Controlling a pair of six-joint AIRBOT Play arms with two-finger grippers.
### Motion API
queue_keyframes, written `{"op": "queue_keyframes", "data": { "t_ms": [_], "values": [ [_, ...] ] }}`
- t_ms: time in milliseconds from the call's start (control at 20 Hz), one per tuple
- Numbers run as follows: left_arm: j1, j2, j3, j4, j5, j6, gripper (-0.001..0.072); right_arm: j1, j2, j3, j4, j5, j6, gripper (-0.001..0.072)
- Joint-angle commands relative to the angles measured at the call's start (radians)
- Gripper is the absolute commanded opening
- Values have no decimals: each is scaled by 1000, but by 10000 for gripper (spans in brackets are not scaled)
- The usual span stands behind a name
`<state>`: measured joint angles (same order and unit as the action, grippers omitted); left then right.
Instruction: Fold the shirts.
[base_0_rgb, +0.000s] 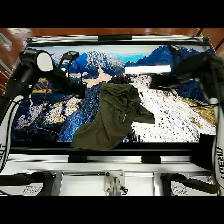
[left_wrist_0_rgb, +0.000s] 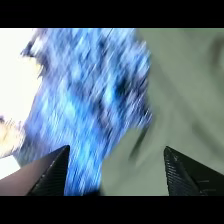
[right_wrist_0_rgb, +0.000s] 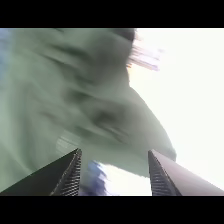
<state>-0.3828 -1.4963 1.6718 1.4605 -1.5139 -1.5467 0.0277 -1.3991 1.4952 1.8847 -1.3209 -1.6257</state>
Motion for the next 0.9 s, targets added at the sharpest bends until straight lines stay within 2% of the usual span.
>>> {"op": "queue_keyframes", "data": {
  "t_ms": [0,100,150,350,600,850],
  "values": [
    [-37,89,-132,-14,-106,1,659,-144,81,-87,-75,-195,-58,531],
    [-111,157,-320,-81,-23,-35,683,-205,148,-233,-45,-173,-67,531],
    [-152,179,-406,-120,21,-40,720,-224,183,-312,-26,-148,-76,531],
    [-341,190,-641,-148,166,-63,720,-232,250,-492,13,-106,-108,531],
    [-401,168,-732,-153,365,-195,719,-232,250,-509,44,-64,-114,531],
    [-401,98,-732,-193,433,-195,717,-232,250,-509,63,-47,-114,531]
  ]
}}
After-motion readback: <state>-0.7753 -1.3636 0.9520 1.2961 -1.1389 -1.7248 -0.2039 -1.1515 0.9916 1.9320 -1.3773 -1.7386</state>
